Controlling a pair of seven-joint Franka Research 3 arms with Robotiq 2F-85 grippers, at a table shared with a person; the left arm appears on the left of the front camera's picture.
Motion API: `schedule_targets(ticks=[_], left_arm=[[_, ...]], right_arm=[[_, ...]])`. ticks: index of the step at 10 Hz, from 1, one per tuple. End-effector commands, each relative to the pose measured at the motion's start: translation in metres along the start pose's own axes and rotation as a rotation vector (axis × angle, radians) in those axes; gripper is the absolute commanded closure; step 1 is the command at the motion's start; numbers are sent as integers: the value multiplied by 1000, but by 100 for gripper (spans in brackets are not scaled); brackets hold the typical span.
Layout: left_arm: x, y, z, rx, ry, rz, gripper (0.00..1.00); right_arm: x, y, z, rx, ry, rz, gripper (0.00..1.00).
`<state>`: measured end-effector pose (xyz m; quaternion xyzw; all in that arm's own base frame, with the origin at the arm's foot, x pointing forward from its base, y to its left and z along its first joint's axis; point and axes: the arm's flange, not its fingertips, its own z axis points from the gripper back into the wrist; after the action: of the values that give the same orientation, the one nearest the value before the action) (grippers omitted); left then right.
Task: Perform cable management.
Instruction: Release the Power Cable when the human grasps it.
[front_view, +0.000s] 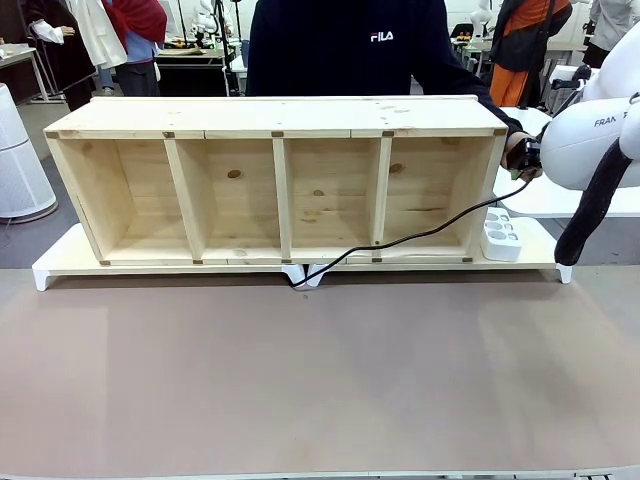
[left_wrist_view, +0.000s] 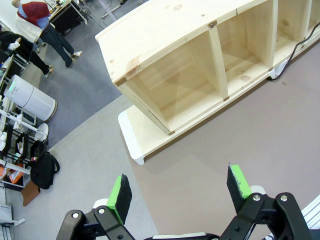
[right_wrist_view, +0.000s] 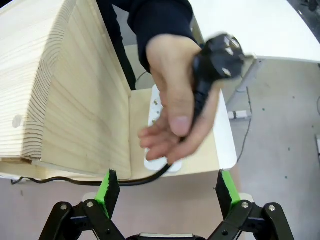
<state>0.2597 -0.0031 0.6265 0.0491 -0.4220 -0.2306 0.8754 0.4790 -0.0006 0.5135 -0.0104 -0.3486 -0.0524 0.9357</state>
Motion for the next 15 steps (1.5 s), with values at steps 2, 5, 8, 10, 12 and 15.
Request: schedule_targets(ticks=[2, 5, 8, 10, 12, 15], left_arm=[[0, 0, 0, 1, -1, 0, 0], [0, 0, 0, 1, -1, 0, 0], [0, 0, 0, 1, -1, 0, 0], [0, 0, 0, 1, -1, 0, 0], [0, 0, 0, 1, -1, 0, 0], [0, 0, 0, 1, -1, 0, 0]], right_arm=[[-1, 1, -1, -6, 3, 9, 0], [-1, 1, -1, -6, 3, 9, 0], [-1, 1, -1, -6, 3, 9, 0], [-1, 1, -1, -6, 3, 9, 0], [-1, 1, -1, -6, 3, 9, 0], [-1, 1, -1, -6, 3, 9, 0]])
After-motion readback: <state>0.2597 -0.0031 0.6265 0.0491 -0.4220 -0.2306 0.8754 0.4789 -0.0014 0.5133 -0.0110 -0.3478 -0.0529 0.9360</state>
